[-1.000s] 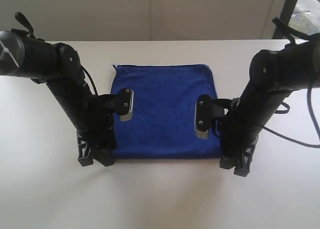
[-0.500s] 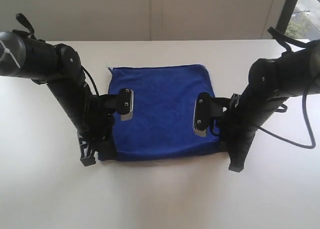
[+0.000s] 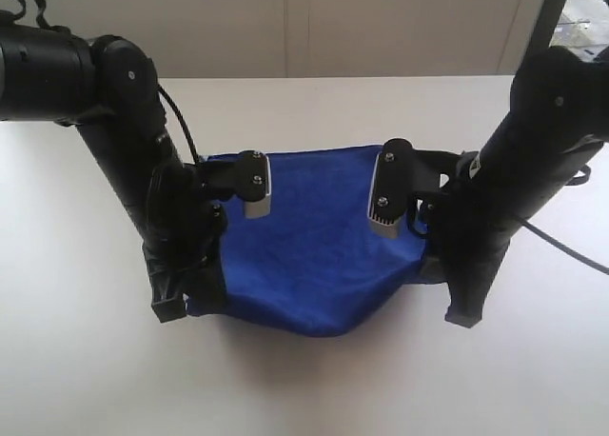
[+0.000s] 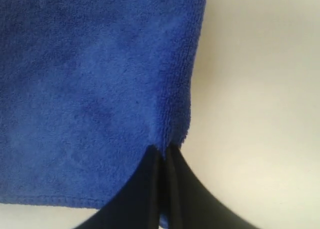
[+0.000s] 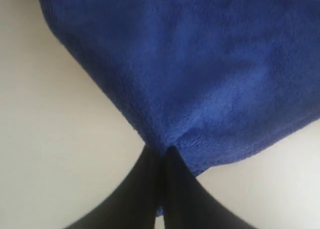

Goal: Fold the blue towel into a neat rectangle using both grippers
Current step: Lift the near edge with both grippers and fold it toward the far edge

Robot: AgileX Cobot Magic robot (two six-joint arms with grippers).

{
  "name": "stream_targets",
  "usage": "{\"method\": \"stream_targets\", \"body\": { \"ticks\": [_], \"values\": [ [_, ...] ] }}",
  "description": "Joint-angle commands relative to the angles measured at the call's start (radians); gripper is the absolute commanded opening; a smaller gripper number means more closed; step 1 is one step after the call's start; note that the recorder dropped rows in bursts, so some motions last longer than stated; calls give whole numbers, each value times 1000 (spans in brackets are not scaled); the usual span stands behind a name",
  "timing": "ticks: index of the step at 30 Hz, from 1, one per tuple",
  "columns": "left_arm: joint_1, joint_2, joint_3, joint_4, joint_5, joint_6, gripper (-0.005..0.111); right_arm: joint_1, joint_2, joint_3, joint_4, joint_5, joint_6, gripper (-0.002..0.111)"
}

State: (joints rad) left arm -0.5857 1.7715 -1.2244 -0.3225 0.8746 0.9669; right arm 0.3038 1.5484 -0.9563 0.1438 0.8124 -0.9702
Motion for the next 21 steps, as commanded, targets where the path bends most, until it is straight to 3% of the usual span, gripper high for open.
{"method": "stream_targets", "body": {
  "ticks": [1, 7, 17, 21],
  "values": [
    [-33, -16, 8, 69, 65, -104, 0, 15, -31, 4, -6, 64, 102, 0],
    [-36, -49, 8, 230, 24, -182, 0, 15, -48, 4, -130, 2, 250, 0],
    [-17, -49, 8, 237, -279, -182, 0, 13, -15, 3, -281, -288, 503, 0],
    [11, -49, 8, 245, -365, -199, 0, 13, 14, -1, -299, -325, 530, 0]
  ]
}}
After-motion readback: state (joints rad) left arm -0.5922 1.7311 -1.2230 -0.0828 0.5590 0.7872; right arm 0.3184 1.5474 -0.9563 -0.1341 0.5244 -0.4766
